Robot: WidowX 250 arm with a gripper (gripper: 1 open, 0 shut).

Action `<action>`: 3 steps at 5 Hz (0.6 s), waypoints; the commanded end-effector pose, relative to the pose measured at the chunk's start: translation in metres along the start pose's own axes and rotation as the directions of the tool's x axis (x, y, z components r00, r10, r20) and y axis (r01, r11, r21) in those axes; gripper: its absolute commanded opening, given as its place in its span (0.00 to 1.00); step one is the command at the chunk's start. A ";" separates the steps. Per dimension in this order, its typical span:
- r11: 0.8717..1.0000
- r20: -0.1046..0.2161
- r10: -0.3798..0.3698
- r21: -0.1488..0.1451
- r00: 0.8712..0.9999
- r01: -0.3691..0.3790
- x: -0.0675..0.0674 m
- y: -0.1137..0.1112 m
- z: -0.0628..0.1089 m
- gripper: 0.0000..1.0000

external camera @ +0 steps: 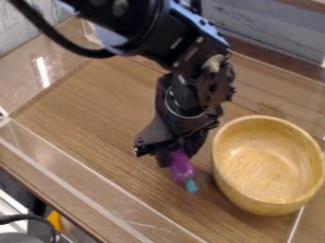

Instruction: Remove the purple eggplant from inside the brown bowl and put it on the table

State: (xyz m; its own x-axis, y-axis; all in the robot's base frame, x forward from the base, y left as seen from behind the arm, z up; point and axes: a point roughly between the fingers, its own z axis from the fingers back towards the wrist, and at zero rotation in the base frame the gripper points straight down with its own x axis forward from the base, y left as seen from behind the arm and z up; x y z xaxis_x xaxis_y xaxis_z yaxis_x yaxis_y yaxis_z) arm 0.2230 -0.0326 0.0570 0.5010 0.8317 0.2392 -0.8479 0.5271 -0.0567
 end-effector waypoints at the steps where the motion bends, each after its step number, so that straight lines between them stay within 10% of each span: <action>1: 0.999 0.020 -0.016 -0.036 1.000 0.017 0.002 0.006 0.007 0.00; 3: 0.999 0.029 -0.012 -0.031 1.000 0.013 -0.011 0.010 0.007 0.00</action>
State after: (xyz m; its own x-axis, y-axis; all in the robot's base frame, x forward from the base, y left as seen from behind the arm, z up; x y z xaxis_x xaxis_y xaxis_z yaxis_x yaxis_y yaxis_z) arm 0.1998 -0.0357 0.0518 0.5162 0.8183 0.2530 -0.8379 0.5437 -0.0489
